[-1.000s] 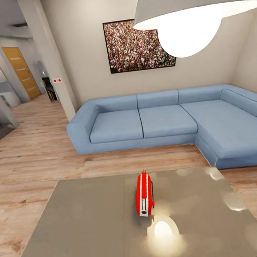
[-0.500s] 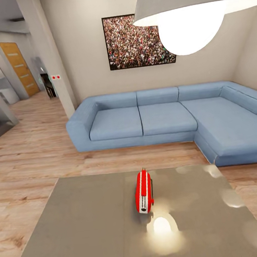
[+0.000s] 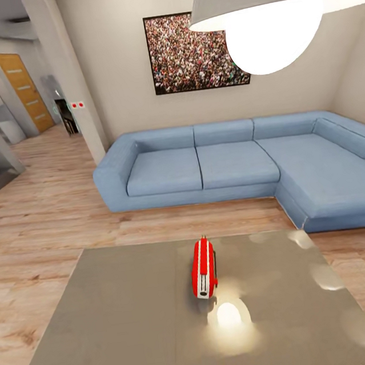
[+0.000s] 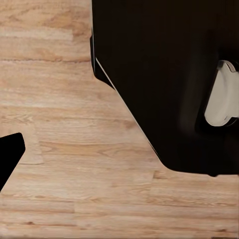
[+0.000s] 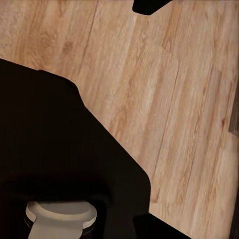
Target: Turn on the radio receiver that's on the table in the living room.
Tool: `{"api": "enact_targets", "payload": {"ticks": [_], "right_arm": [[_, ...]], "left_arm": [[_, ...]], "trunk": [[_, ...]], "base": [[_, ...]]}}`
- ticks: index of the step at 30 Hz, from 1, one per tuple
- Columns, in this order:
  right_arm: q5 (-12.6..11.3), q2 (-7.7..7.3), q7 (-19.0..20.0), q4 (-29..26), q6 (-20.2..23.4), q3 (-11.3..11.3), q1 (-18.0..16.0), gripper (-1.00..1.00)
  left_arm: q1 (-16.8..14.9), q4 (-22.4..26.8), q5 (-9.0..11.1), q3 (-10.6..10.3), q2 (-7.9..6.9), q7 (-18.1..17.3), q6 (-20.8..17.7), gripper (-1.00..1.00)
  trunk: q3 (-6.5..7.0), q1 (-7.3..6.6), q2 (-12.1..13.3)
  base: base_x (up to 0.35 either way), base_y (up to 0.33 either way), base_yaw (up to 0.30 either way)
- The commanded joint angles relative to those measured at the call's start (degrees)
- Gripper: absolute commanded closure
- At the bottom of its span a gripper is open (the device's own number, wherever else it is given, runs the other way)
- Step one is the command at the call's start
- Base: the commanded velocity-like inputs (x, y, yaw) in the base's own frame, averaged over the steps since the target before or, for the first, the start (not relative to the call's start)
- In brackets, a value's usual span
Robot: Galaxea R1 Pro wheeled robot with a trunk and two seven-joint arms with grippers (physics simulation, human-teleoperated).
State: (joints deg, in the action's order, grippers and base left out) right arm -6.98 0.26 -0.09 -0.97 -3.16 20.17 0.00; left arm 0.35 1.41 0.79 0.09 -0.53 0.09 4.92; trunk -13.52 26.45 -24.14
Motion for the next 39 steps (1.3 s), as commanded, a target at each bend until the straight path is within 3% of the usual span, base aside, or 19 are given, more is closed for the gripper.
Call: {"api": "enact_targets", "payload": {"ticks": [1,3,39], "right_arm": [[0.0,0.00,0.0,0.0,0.0,0.0,0.0,-1.00],[0.0,0.00,0.0,0.0,0.0,0.0,0.0,-1.00],[0.0,0.00,0.0,0.0,0.0,0.0,0.0,-1.00]], "left_arm": [[0.0,0.0,0.0,0.0,0.00,0.0,0.0,-1.00],[0.0,0.0,0.0,0.0,0.00,0.0,0.0,-1.00],[0.0,0.0,0.0,0.0,0.00,0.0,0.0,-1.00]], "trunk": [[0.09,-0.23,0.4],[0.26,-0.67,1.2],[-3.11,-0.67,1.2]], "base": [[0.000,0.000,0.000],[0.000,0.000,0.000],[0.000,0.000,0.000]]}}
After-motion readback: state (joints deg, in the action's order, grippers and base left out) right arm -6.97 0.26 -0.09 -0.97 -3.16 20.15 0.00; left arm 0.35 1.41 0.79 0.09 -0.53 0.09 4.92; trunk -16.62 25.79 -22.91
